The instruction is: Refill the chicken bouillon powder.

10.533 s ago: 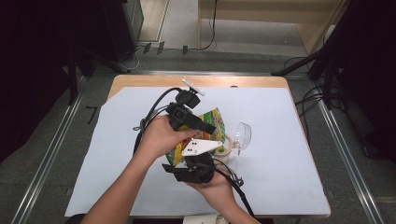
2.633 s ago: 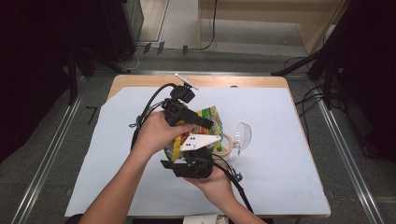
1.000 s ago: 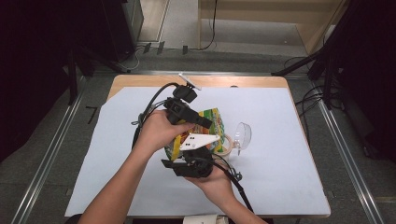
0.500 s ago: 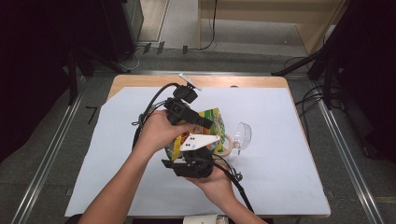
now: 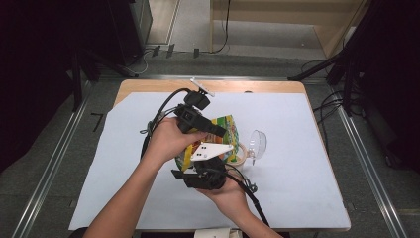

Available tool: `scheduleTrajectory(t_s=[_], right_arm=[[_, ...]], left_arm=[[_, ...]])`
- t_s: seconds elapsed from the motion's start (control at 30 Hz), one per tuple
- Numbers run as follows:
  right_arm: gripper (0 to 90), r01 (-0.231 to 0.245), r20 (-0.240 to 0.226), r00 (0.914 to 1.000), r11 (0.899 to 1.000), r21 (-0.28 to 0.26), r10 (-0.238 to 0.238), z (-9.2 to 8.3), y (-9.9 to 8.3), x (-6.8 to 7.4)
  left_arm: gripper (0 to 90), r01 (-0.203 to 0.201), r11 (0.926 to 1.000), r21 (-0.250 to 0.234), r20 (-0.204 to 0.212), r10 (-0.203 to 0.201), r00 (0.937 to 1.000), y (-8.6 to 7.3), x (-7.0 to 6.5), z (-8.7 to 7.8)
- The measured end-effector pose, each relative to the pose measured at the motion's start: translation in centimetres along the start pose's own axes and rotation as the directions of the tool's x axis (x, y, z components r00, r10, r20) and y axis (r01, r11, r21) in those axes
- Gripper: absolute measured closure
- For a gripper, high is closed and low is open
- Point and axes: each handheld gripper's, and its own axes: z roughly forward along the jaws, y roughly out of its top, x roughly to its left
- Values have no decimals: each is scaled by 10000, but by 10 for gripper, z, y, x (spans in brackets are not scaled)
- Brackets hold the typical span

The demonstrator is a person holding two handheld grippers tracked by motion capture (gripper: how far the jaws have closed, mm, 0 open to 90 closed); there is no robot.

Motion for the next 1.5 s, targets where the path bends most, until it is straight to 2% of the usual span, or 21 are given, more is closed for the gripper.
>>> scheduleTrajectory(t_s=[1.5], right_arm=[[655,15,6,10000,10000,6,-15,-1,0,1]], left_arm=[[713,-24,10000,-31,-75,24,10000,0,-3,0]])
